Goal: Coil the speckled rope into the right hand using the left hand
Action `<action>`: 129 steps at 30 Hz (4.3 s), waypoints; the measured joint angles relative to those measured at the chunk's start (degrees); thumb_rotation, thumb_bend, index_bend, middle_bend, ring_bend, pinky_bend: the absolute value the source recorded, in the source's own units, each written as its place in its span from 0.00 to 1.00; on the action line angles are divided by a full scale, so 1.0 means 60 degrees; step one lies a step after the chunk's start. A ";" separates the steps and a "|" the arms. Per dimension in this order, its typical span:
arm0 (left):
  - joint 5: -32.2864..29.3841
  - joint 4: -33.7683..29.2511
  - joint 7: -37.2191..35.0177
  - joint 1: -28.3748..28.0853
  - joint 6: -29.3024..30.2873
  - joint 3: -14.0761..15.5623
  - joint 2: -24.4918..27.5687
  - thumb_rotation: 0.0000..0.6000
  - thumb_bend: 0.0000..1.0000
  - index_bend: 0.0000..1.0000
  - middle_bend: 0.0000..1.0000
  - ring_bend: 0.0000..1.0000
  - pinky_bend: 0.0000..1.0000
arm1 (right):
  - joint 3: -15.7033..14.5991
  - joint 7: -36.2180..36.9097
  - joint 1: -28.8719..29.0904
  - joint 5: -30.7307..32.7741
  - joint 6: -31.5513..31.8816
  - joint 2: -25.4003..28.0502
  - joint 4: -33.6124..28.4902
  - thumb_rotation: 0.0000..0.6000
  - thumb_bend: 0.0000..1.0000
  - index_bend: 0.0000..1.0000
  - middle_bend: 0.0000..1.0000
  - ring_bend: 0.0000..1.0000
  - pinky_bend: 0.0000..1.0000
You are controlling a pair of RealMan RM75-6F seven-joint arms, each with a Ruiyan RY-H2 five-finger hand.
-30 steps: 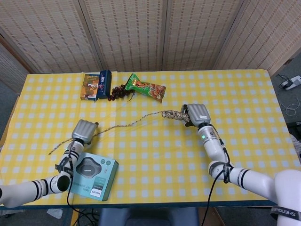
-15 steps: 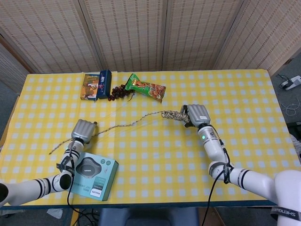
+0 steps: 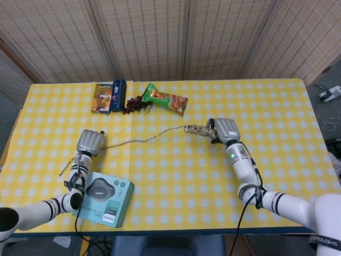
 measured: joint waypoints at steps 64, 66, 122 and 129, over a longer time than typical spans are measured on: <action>0.0009 -0.0027 -0.0142 0.0263 -0.0404 -0.0372 -0.0026 1.00 0.37 0.67 0.87 0.83 0.94 | 0.0078 0.0294 -0.0176 0.0193 -0.0106 -0.0033 0.0444 1.00 0.52 0.75 0.67 0.57 0.60; 0.0002 0.0007 -0.0158 0.0262 -0.0417 -0.0379 -0.0053 1.00 0.37 0.68 0.87 0.83 0.94 | 0.0074 0.0287 -0.0178 0.0193 -0.0114 -0.0038 0.0449 1.00 0.52 0.75 0.67 0.57 0.60; 0.4702 -0.4938 -0.5340 0.2048 0.2012 -0.1421 0.4426 1.00 0.40 0.77 0.90 0.84 0.94 | 0.1152 0.2526 -0.0212 -0.2243 0.1484 -0.1013 -0.0277 1.00 0.64 0.77 0.67 0.57 0.60; 0.5857 -0.6476 -0.7017 0.2474 0.2858 -0.1935 0.5424 1.00 0.40 0.77 0.90 0.84 0.94 | 0.1369 0.2242 0.0363 -0.2361 0.1430 -0.1585 -0.0108 1.00 0.65 0.78 0.67 0.57 0.60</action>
